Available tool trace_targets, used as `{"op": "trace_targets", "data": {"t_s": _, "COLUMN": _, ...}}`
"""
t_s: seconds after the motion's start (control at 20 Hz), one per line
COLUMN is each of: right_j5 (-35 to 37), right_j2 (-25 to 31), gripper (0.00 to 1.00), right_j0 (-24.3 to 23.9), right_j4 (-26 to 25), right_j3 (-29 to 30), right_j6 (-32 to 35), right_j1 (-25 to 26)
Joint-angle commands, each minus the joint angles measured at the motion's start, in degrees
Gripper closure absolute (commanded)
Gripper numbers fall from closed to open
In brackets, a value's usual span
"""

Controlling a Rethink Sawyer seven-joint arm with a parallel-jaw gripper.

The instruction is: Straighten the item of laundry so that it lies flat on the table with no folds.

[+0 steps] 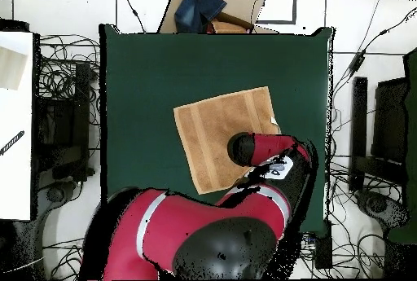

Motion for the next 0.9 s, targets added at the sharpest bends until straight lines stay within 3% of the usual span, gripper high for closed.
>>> {"op": "trace_targets", "data": {"t_s": 0.05, "right_j5": -12.8, "right_j2": 9.8, "gripper": 1.00, "right_j0": -3.0, "right_j4": -2.6, "right_j3": -5.2, "right_j6": -3.8, "right_j1": 9.8}}
{"op": "trace_targets", "data": {"t_s": 0.55, "right_j5": -13.5, "right_j2": 6.1, "gripper": 1.00, "right_j0": -0.1, "right_j4": -3.9, "right_j3": -6.5, "right_j6": -1.0, "right_j1": 10.9}}
{"op": "trace_targets", "data": {"t_s": 0.6, "right_j5": -14.0, "right_j2": 5.7, "gripper": 0.00, "right_j0": 0.1, "right_j4": -4.2, "right_j3": -6.6, "right_j6": -0.4, "right_j1": 11.1}}
{"op": "trace_targets", "data": {"t_s": 0.9, "right_j5": -15.2, "right_j2": 6.0, "gripper": 0.00, "right_j0": -0.1, "right_j4": -5.2, "right_j3": -6.6, "right_j6": 0.0, "right_j1": 11.0}}
